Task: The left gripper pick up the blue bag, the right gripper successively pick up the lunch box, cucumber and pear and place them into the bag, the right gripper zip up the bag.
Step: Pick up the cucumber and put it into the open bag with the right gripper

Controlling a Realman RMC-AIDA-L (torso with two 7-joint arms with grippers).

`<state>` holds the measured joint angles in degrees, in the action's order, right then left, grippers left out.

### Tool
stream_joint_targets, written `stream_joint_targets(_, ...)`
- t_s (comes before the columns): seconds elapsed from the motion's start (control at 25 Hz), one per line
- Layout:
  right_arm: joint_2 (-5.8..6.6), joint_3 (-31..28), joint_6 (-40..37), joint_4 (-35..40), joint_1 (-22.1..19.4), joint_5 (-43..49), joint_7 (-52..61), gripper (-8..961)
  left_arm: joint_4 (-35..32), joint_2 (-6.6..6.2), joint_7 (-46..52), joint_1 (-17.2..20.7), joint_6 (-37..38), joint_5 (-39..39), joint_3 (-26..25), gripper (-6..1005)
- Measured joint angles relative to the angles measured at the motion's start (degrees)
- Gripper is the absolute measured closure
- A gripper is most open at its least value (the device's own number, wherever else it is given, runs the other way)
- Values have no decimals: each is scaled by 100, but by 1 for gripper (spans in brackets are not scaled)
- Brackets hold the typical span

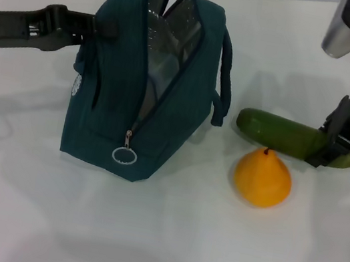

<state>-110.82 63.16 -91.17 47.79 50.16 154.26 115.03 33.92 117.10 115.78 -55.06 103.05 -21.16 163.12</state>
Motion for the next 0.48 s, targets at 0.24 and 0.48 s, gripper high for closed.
stream_joint_targets(0.24,54,-3,-2,74,-126,-65,-7,388,0,3,-8,0,-11,7,0,906)
stream_joint_targets(0.48,49,-6,70,169,-219,-73,-33,388,1,0,1,-4,-14,11,0,906)
